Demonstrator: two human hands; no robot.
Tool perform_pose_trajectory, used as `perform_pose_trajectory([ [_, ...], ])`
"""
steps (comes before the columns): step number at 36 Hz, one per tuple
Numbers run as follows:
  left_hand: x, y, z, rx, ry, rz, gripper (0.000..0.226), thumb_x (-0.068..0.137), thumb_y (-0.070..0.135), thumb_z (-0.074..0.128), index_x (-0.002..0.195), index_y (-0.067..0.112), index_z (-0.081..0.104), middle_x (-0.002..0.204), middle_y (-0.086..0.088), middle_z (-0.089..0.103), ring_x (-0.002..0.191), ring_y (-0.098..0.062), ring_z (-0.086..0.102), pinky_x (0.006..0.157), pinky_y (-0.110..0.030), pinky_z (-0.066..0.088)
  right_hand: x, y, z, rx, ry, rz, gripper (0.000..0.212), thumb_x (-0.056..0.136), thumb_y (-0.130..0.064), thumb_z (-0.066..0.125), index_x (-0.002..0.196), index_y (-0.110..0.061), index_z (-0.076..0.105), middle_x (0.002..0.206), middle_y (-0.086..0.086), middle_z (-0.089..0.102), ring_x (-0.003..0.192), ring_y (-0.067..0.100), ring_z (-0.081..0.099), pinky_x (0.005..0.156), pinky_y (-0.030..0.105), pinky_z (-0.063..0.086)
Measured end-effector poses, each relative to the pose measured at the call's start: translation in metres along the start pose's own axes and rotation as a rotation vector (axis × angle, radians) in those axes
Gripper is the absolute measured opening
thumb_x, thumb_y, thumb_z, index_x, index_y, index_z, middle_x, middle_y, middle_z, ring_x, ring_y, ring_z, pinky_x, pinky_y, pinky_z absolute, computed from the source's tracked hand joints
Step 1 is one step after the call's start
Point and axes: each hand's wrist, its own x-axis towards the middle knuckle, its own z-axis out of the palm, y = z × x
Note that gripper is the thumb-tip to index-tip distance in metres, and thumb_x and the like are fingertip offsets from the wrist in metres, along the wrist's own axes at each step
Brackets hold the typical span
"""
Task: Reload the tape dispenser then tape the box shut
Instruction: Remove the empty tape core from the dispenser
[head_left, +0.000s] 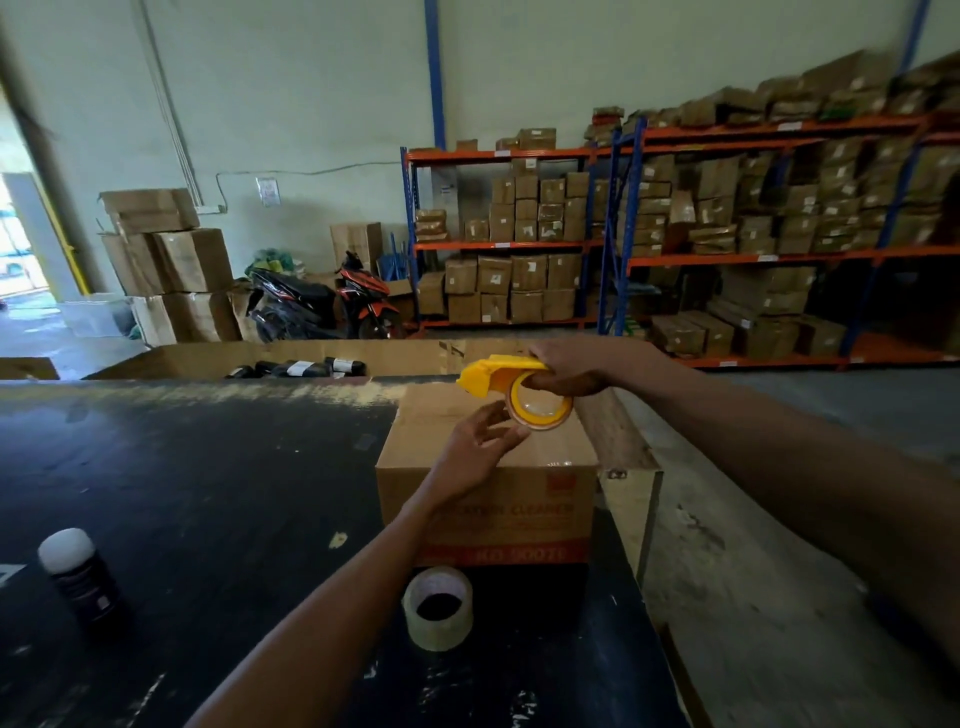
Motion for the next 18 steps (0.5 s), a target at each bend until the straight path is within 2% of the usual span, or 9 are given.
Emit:
perform_pose_trajectory([
  [3,0.003,0.008,0.012,-0.087,-0.006,0.0,0.033,0.099,0.034,0.063,0.128,0.019,0.061,0.125,-0.001,0.072,0.114,-0.013,0.07,0.088,-0.027,0.06,0.006,0.0,-0.006,-0.011,-0.023,0.019,0.031,0.101,-0.047,0.053,0.113,-0.018,0.052,0.099,0.007,0.062,0.084,0.023,0.06,0.077,0.041,0.052],
  [6,0.005,0.011,0.015,-0.192,0.07,-0.03,0.032,0.1,0.029,0.063,0.127,0.011,0.063,0.117,-0.005,0.075,0.106,-0.014,0.074,0.091,-0.03,0.06,0.009,0.003,-0.011,-0.015,-0.042,-0.001,0.045,0.099,-0.055,0.053,0.12,-0.015,0.05,0.093,0.006,0.061,0.08,0.022,0.06,0.071,0.04,0.05],
  [9,0.006,0.013,0.014,-0.183,0.121,-0.007,0.026,0.1,0.026,0.064,0.122,0.014,0.066,0.114,-0.009,0.076,0.105,-0.017,0.074,0.091,-0.031,0.06,0.011,0.008,-0.014,-0.016,-0.035,-0.051,0.068,0.091,-0.068,0.056,0.132,-0.015,0.046,0.089,-0.006,0.054,0.077,0.017,0.054,0.066,0.033,0.043],
  [11,0.005,0.016,0.013,-0.129,0.136,0.019,0.026,0.1,0.024,0.063,0.123,0.013,0.066,0.113,-0.008,0.076,0.101,-0.011,0.074,0.086,-0.026,0.06,0.012,0.009,-0.017,0.0,-0.028,-0.062,0.082,0.084,-0.073,0.062,0.14,-0.016,0.044,0.104,-0.007,0.056,0.084,0.016,0.052,0.071,0.03,0.039],
  [13,0.006,0.017,0.012,-0.083,0.147,0.034,0.027,0.101,0.023,0.063,0.124,0.01,0.066,0.108,-0.004,0.075,0.096,-0.005,0.073,0.079,-0.019,0.058,0.014,0.01,-0.021,0.012,-0.031,-0.059,0.088,0.079,-0.076,0.065,0.141,-0.017,0.045,0.122,0.001,0.059,0.094,0.018,0.053,0.075,0.032,0.041],
  [18,0.007,0.009,0.008,-0.056,0.169,0.006,0.033,0.097,0.025,0.068,0.123,0.006,0.07,0.109,-0.003,0.078,0.102,-0.012,0.075,0.093,-0.03,0.058,0.019,0.018,-0.038,0.066,-0.018,-0.059,0.087,0.077,-0.085,0.054,0.138,-0.024,0.055,0.137,0.004,0.056,0.114,0.024,0.053,0.088,0.037,0.043],
])
